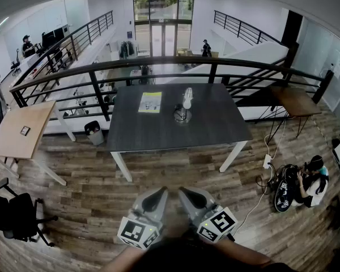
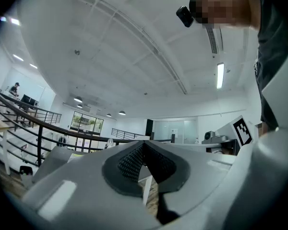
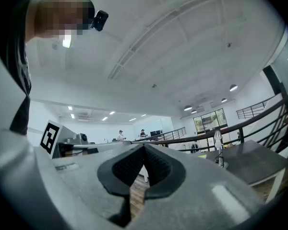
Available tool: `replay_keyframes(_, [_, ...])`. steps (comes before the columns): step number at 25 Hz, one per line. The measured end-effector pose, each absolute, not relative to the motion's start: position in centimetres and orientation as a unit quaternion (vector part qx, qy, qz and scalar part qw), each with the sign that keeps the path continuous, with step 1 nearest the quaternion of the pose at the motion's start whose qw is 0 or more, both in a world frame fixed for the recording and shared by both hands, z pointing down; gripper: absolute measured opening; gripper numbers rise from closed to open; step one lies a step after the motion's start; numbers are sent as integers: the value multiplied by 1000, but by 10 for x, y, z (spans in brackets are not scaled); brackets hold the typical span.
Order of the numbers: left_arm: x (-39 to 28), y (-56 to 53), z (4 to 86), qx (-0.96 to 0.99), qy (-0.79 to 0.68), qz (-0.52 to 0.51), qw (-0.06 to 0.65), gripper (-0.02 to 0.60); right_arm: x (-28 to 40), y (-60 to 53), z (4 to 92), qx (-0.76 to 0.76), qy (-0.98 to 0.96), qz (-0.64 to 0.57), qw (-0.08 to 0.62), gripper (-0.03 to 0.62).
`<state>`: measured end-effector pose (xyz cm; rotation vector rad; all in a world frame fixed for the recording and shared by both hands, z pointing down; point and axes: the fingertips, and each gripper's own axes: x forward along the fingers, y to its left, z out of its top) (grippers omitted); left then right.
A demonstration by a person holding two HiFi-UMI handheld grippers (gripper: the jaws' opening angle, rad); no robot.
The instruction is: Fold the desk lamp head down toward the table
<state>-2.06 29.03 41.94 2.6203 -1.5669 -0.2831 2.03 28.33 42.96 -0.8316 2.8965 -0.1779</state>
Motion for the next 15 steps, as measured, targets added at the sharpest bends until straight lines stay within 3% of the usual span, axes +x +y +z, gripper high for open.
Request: replay_keyframes(15, [-18,280,425,853,-513,-90,46,2,17,274,440,-260,961,-78,53,2])
